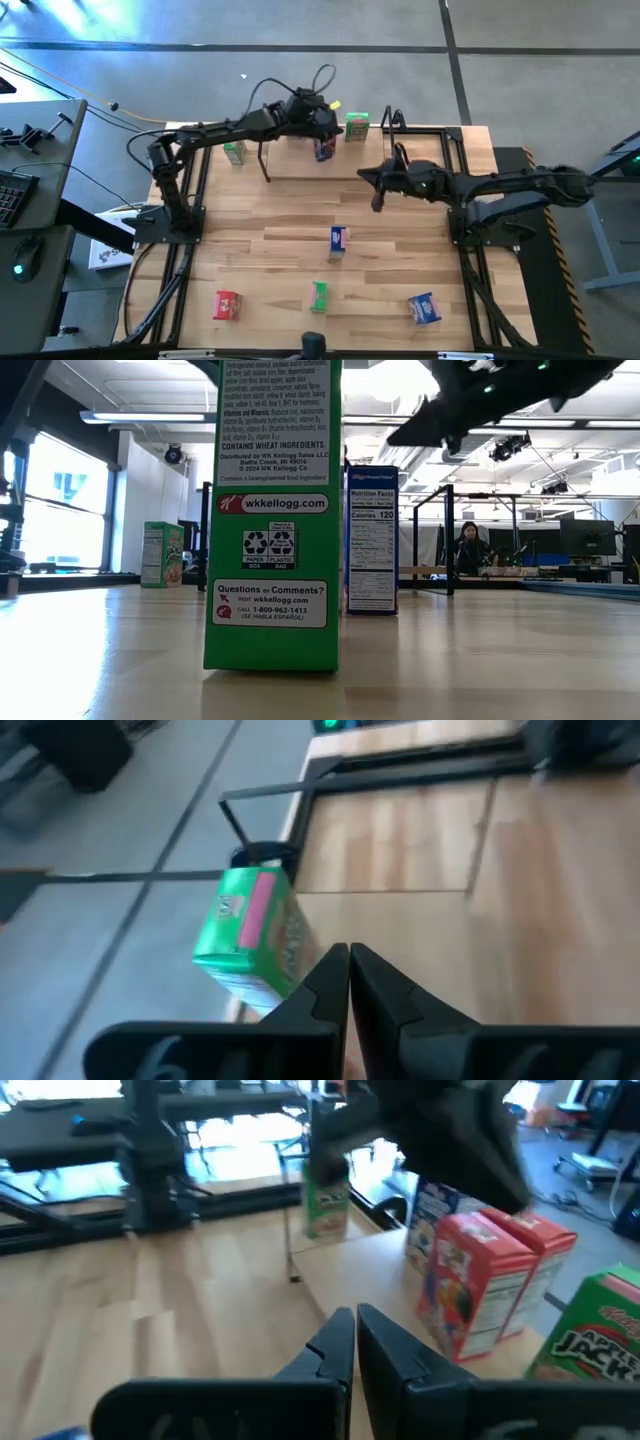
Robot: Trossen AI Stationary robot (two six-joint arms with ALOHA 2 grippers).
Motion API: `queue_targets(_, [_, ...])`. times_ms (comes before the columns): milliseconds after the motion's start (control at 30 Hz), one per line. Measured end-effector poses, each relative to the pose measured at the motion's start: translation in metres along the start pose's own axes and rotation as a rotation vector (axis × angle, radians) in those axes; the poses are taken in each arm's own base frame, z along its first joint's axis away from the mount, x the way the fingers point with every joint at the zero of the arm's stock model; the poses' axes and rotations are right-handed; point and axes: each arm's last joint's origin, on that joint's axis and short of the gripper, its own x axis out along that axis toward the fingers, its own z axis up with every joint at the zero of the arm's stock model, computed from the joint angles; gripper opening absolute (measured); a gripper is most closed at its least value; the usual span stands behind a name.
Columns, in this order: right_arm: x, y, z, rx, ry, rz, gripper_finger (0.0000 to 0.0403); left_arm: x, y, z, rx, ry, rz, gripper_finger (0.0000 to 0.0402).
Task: Stack cereal on shelf
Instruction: Put the top red cereal box on the shelf aligned with the other red cereal box
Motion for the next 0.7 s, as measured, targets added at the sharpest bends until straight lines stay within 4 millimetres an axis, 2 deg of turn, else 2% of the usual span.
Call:
queue_targets(167, [0.032, -0.021, -0.001, 0.009, 0.086, -0.043, 0.0004, -0.024, -0.007, -0.026, -0.091, -0.114, -0.017, 0.0005])
queue_targets(433, [0.079, -0.059, -0.010, 0.041, 0.187, -0.154, 0.0004, -0.068, -0.038, -0.070, -0.148, -0.325, 0.019, 0.0005])
queue_targets(633, [0.112, -0.078, -0.014, 0.035, 0.249, -0.187, 0.0004, -0.084, -0.050, -0.092, -0.191, -0.379, 0.026, 0.0005])
queue_targets(700, [0.121, -0.082, -0.016, 0.039, 0.265, -0.199, 0.0004, -0.085, -0.051, -0.094, -0.189, -0.397, 0.032, 0.0005])
